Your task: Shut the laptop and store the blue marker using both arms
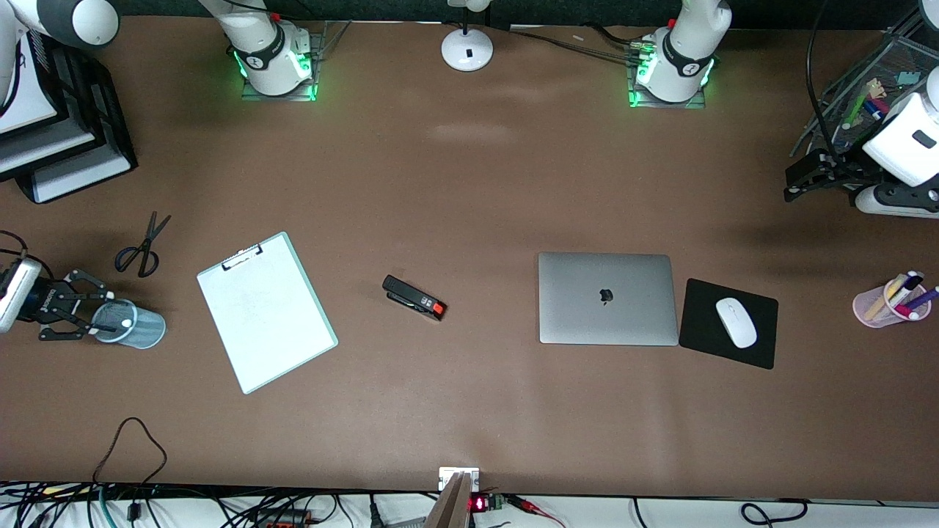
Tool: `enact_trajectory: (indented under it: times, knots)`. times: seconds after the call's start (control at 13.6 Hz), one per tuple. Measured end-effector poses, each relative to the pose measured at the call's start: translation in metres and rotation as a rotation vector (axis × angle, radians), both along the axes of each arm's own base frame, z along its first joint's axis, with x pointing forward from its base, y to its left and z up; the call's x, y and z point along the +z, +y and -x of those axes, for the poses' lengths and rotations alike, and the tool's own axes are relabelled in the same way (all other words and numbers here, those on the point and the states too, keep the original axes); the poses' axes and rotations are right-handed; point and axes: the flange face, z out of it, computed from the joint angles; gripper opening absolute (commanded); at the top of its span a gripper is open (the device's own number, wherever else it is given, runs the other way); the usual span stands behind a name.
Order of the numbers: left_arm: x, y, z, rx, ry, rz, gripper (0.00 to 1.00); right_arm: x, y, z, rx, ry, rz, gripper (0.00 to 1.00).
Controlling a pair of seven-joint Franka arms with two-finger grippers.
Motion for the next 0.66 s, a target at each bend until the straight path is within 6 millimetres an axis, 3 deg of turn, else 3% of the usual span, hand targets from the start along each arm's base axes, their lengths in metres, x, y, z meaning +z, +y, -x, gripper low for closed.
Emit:
enact_trajectory:
  times: [0.29, 0.66]
  knots:
    - [-0.006, -0.013, -0.002, -0.013, 0.01, 0.001, 1.0, 0.038, 0.007, 0.004, -0.028, 0.102, -0.022, 1.0]
    - [-0.006, -0.012, -0.002, -0.01, 0.012, 0.001, 1.0, 0.149, 0.037, 0.008, -0.069, 0.264, 0.042, 1.0]
